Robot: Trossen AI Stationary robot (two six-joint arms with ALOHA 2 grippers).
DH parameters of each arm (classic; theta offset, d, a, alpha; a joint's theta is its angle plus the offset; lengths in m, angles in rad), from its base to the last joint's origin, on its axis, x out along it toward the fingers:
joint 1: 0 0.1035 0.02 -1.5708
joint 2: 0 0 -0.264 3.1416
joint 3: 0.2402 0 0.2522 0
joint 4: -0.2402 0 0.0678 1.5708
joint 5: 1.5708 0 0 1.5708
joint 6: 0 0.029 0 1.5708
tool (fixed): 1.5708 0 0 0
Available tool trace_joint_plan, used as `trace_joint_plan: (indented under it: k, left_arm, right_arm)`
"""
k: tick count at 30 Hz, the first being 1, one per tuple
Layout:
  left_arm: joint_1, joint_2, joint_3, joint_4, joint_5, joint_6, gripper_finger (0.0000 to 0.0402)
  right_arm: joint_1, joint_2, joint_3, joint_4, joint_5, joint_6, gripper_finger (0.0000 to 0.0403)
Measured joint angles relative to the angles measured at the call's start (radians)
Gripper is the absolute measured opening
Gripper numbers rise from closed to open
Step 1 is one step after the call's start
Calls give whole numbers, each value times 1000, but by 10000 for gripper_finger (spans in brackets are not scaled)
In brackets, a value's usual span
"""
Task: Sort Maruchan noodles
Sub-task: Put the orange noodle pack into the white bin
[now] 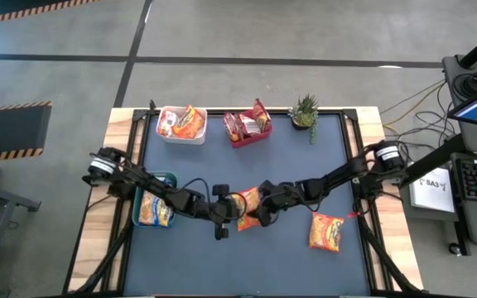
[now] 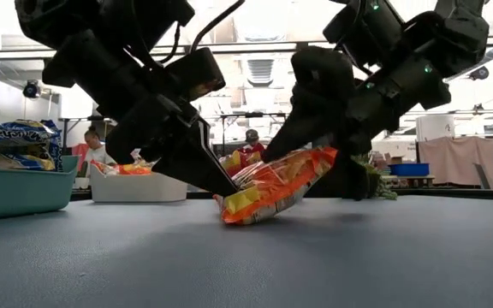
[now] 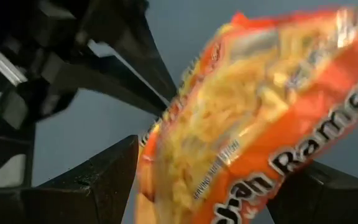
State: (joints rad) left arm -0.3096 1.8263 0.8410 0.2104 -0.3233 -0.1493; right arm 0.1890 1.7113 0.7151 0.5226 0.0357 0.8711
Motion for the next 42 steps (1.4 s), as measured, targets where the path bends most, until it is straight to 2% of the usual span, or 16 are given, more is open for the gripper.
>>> trace_joint_plan:
  k: [6,15,19,22,27,30,39,42]
  left_arm:
    - [0,0,0,-1,1,-2,38]
    - [0,-2,0,1,0,-1,38]
    - [-2,-21,-1,-10,1,12,38]
    - [-1,-46,-2,-36,-10,34,38]
    - [0,-117,-2,-121,-93,80,38]
    - [0,-175,-2,-179,-123,124,38]
    - [3,-423,-3,-315,-338,322,38]
    - [17,-518,-9,-333,-368,388,38]
  right_arm:
    - [-7,28,0,45,-28,14,260]
    - [-6,33,0,43,-20,53,163]
    - [-6,31,0,45,-19,51,133]
    - [-6,30,1,45,-19,48,125]
    - [-7,12,0,33,-2,23,122]
    - [-7,-14,0,28,36,-5,121]
    - [-54,-117,0,31,99,-88,121]
    - [-81,-138,2,33,99,-113,121]
